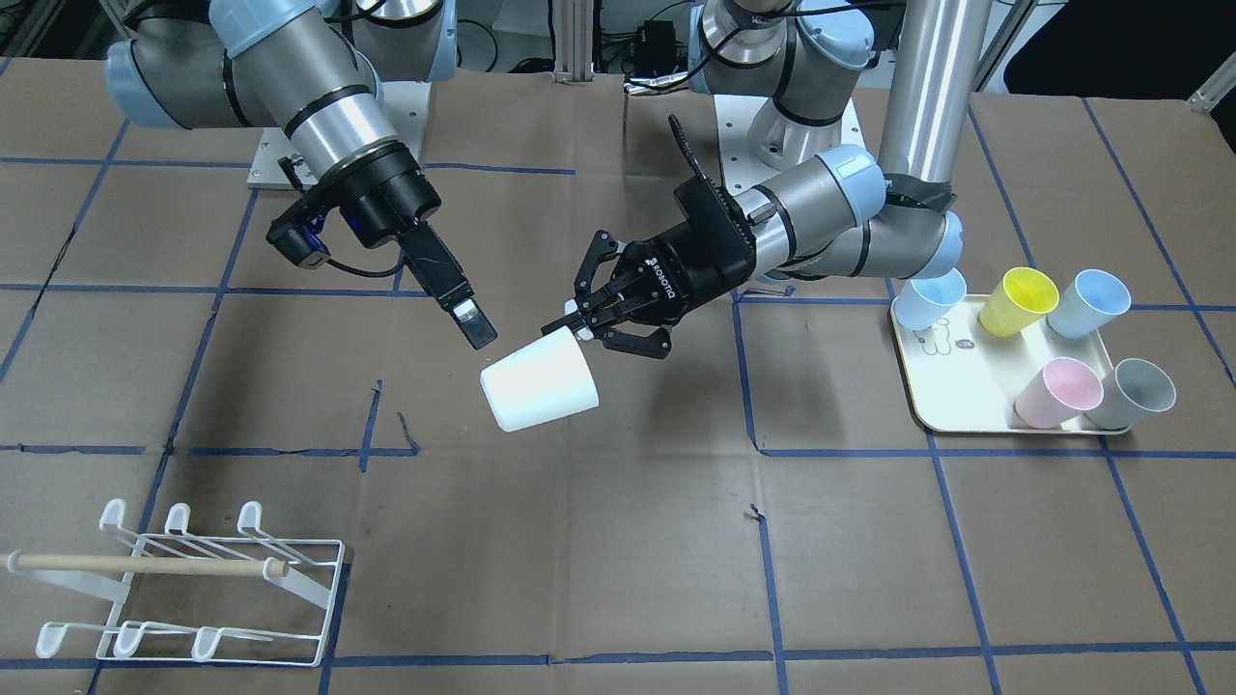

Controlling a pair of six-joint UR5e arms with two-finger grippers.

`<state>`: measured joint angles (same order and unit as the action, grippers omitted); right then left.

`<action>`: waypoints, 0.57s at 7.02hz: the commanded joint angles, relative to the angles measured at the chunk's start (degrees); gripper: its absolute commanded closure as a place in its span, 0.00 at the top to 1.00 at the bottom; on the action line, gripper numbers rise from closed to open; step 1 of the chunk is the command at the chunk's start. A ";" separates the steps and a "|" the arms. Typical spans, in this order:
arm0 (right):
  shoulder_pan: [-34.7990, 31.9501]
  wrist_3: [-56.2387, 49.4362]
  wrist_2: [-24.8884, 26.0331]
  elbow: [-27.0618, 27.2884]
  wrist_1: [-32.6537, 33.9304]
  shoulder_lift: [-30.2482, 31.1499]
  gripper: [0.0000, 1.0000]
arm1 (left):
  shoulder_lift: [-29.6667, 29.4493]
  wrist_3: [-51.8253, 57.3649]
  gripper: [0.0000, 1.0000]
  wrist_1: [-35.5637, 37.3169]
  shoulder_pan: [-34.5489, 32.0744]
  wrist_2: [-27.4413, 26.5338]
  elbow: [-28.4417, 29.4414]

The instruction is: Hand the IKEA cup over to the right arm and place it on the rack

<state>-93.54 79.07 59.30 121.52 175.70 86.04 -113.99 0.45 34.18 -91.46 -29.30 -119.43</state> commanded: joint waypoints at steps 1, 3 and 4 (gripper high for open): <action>-0.58 -0.15 -0.15 -2.33 0.35 -3.58 0.99 | 0.08 -0.01 0.06 0.09 -0.04 -0.05 -0.19; -3.04 0.03 -0.24 -4.87 0.43 -6.49 0.99 | 0.08 -0.19 0.06 0.09 -0.04 -0.14 -0.10; -4.01 0.29 -0.15 -6.19 0.43 -7.81 0.99 | 0.08 -0.19 0.06 0.09 -0.04 -0.14 -0.19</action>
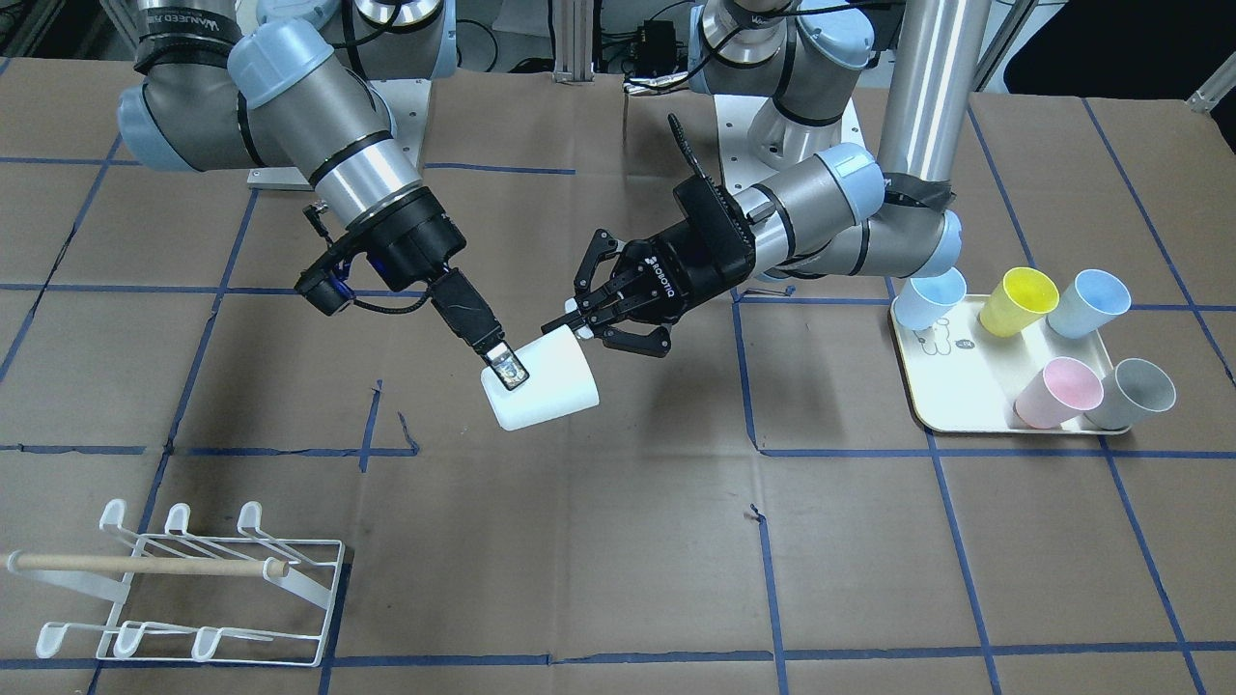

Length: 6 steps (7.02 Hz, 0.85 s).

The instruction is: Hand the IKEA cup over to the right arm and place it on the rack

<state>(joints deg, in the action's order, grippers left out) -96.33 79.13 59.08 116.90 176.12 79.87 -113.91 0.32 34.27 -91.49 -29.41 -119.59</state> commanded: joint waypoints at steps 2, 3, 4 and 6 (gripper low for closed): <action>-1.58 0.23 0.16 -2.29 -0.25 -2.08 0.99 | 0.01 -0.14 0.06 0.00 0.00 -0.03 0.06; -1.58 0.23 0.25 -2.29 -0.25 -2.08 0.99 | 0.01 -0.14 0.06 0.00 0.00 -0.03 0.06; -1.58 0.23 0.51 -2.81 -0.34 -2.17 0.99 | 0.01 -0.14 0.06 0.00 0.00 -0.03 0.06; -1.58 0.23 0.86 -3.78 -0.25 -3.13 0.99 | 0.01 -0.49 0.06 0.00 0.00 -0.12 0.06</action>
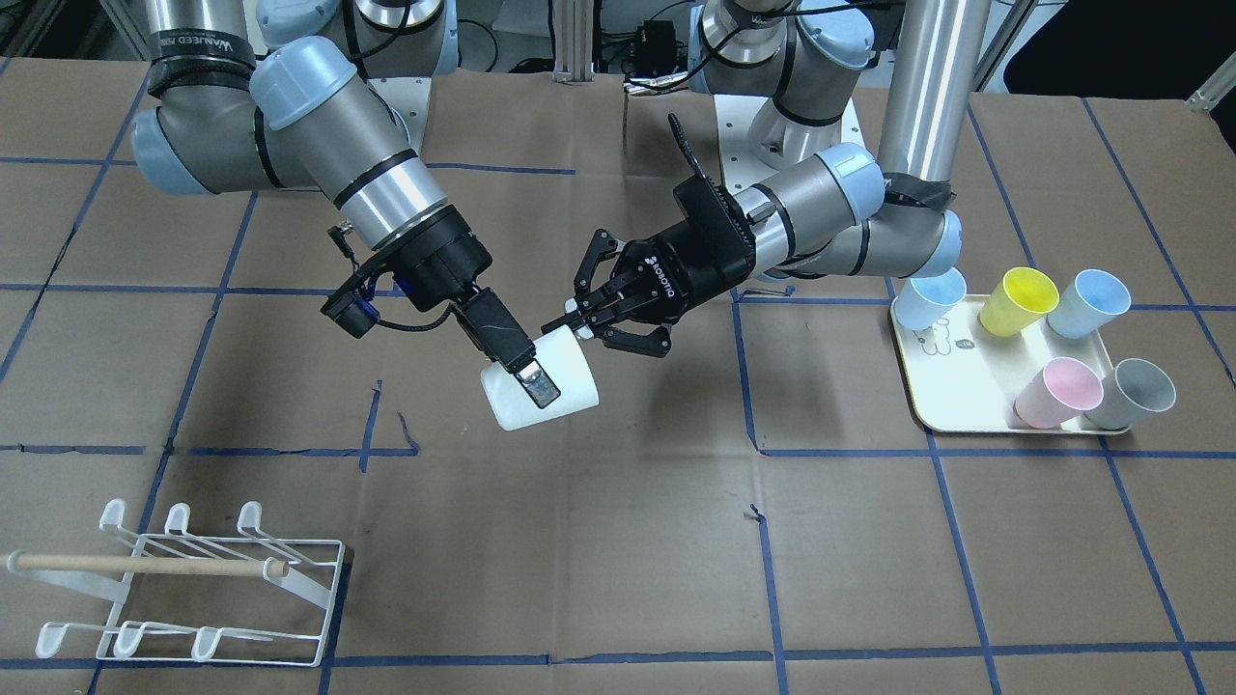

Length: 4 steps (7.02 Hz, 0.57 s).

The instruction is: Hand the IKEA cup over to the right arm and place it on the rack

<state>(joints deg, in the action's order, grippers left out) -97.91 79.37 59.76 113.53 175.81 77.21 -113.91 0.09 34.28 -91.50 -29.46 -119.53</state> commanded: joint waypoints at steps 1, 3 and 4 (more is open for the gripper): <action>0.00 -0.09 0.18 -0.32 0.32 -0.57 0.99 | 0.00 -0.96 0.06 0.00 0.00 -0.07 0.09; 0.08 -0.35 0.27 -0.32 0.32 -0.57 0.85 | 0.00 -1.05 0.06 0.00 0.00 -0.07 0.09; 0.00 -0.35 -0.25 -0.32 0.32 -0.57 0.73 | 0.00 -1.05 0.06 0.09 0.00 -0.07 0.09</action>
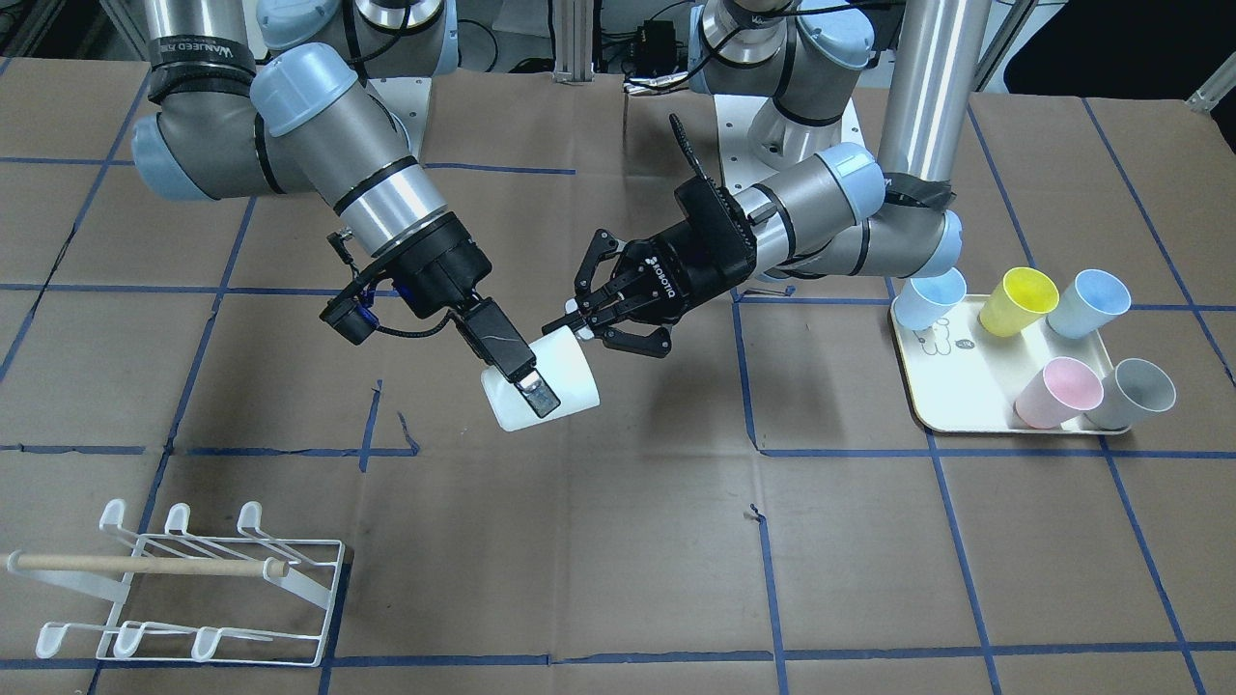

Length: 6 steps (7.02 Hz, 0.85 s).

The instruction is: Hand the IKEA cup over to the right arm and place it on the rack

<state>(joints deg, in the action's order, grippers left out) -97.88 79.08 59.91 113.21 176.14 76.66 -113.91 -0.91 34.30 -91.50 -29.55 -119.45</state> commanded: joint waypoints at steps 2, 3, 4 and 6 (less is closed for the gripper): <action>0.06 0.02 -0.58 -0.09 -0.01 -0.02 0.60 | 0.00 -0.14 0.07 0.06 0.00 0.02 0.00; 0.06 0.02 -0.58 -0.18 -0.01 0.07 0.54 | 0.00 -0.15 0.11 -0.02 0.00 0.02 0.18; 0.06 0.02 -0.67 -0.18 -0.01 0.07 0.47 | -0.09 -0.15 0.17 -0.02 0.00 -0.07 0.53; 0.06 0.02 -0.67 -0.18 -0.01 0.16 0.44 | 0.00 -0.06 0.40 0.07 0.00 -2.51 0.97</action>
<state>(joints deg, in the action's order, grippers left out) -97.83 79.10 59.25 113.03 176.14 76.76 -113.94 -1.03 34.34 -91.50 -30.52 -118.69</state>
